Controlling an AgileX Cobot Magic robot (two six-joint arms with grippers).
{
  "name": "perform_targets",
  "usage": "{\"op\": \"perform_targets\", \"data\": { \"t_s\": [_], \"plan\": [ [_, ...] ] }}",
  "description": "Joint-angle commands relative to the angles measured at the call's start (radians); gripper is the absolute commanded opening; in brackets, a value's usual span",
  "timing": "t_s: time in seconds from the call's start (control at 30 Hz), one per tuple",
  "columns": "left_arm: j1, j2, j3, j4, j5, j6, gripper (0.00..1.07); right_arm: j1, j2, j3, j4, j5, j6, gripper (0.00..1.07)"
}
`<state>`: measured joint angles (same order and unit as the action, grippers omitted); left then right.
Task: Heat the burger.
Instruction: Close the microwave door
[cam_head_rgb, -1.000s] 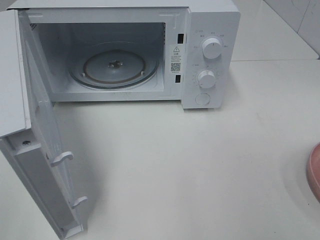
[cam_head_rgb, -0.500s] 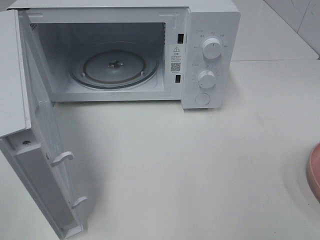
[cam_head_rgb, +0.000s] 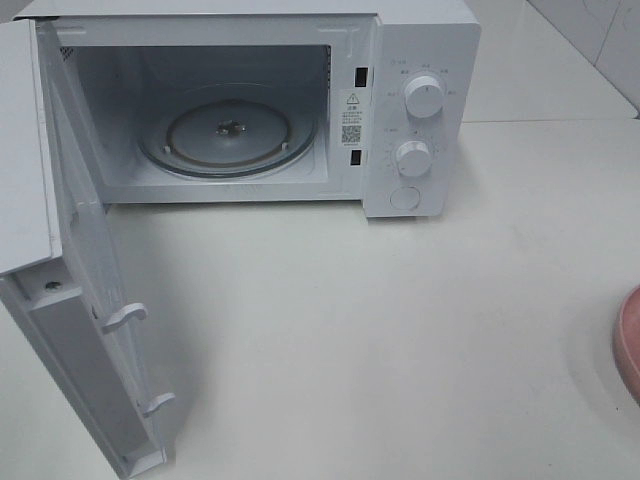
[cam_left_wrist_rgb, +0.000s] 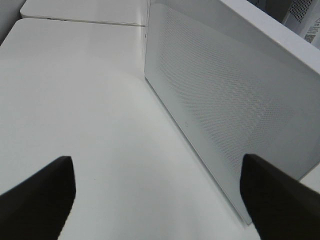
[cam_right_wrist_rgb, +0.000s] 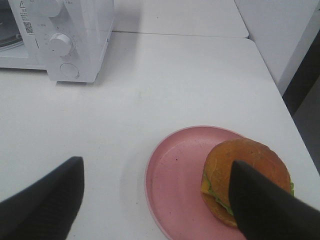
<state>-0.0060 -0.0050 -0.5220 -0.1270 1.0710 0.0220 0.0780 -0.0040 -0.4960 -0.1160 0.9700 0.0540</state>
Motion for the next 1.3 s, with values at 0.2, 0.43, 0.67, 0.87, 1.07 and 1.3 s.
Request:
{"op": "perform_targets", "data": {
  "t_s": [0.2, 0.43, 0.67, 0.87, 1.07, 1.3],
  "plan": [
    [0.0, -0.008, 0.005, -0.009, 0.001, 0.002, 0.82, -0.006, -0.026, 0.003, 0.001, -0.01, -0.005, 0.75],
    [0.0, -0.008, 0.005, 0.001, 0.001, 0.009, 0.82, -0.006, -0.026, 0.003, 0.001, -0.01, -0.005, 0.75],
    [0.0, -0.008, 0.005, -0.006, 0.001, 0.005, 0.82, -0.006, -0.026, 0.003, 0.001, -0.01, -0.006, 0.75],
    [0.0, -0.008, 0.004, -0.021, -0.003, 0.002, 0.81, -0.006, -0.026, 0.003, 0.001, -0.01, -0.006, 0.75],
    [0.0, 0.057, -0.022, 0.023, -0.122, 0.002, 0.6, -0.006, -0.026, 0.003, 0.001, -0.01, -0.006, 0.75],
    [0.0, 0.19, -0.014, 0.065, -0.241, 0.002, 0.32, -0.006, -0.026, 0.003, 0.001, -0.01, -0.006, 0.75]
  ]
}}
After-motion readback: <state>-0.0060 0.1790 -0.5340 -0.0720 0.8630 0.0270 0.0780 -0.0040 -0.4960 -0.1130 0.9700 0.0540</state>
